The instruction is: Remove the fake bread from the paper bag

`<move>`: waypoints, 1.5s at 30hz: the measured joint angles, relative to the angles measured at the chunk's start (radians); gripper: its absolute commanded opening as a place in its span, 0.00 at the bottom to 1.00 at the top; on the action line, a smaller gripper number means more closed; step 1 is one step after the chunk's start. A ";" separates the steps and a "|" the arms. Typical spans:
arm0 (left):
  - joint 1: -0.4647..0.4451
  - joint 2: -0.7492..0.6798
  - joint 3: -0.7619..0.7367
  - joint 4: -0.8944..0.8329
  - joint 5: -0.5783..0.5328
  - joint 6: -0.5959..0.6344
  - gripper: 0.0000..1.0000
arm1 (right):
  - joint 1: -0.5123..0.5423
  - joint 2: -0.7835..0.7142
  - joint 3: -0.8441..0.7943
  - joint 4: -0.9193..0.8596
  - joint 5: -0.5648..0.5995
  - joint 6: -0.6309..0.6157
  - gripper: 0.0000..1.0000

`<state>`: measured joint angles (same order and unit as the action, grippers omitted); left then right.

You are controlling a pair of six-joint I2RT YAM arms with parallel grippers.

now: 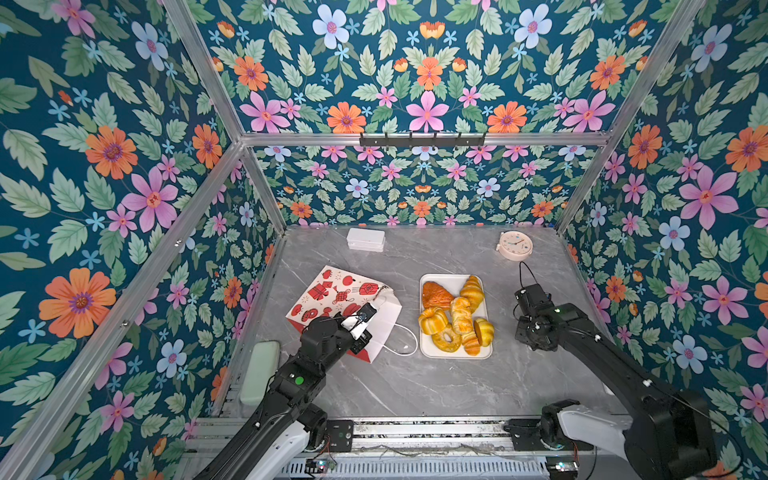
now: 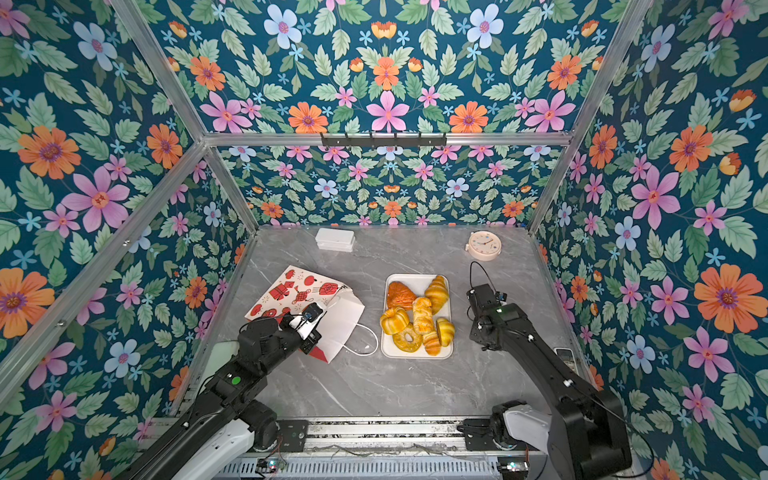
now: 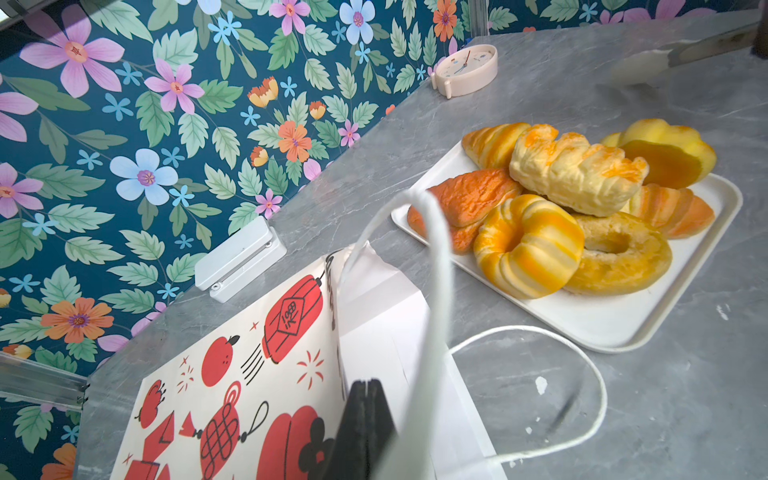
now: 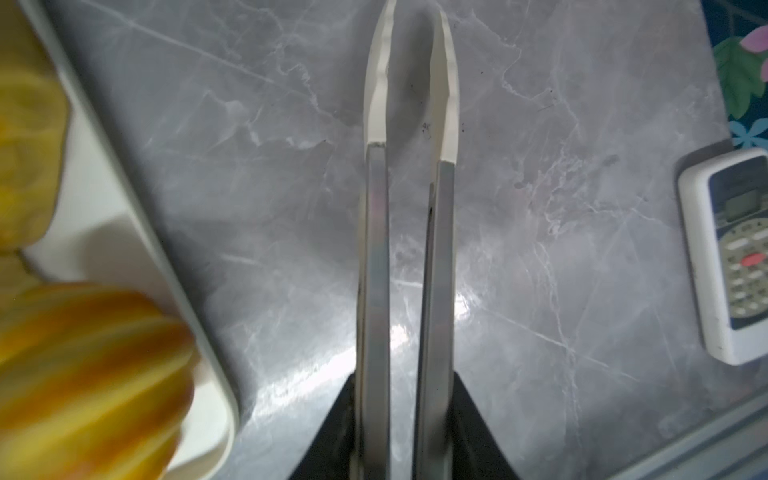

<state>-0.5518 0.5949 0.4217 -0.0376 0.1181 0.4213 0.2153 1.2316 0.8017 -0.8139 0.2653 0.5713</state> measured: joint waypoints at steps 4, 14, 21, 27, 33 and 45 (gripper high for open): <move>0.000 -0.002 0.005 0.000 -0.003 0.000 0.00 | -0.066 0.131 0.040 0.033 -0.040 -0.030 0.37; 0.000 0.012 0.070 -0.001 -0.039 0.000 0.00 | -0.089 0.116 0.034 0.100 -0.062 -0.049 0.79; 0.000 0.044 0.185 0.001 -0.063 -0.029 0.00 | -0.088 0.000 -0.009 0.101 -0.060 -0.042 0.79; 0.000 0.141 0.309 0.033 -0.010 -0.157 0.00 | -0.088 -0.060 -0.040 0.100 -0.064 -0.039 0.79; 0.000 0.259 0.402 0.116 0.045 -0.344 0.00 | -0.088 -0.057 -0.045 0.107 -0.079 -0.039 0.79; -0.002 0.379 0.399 0.268 0.033 -0.608 0.00 | -0.088 -0.013 -0.034 0.139 -0.105 -0.050 0.79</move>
<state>-0.5541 0.9737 0.8204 0.2306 0.1513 -0.1871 0.1272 1.2190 0.7681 -0.6750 0.1608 0.5209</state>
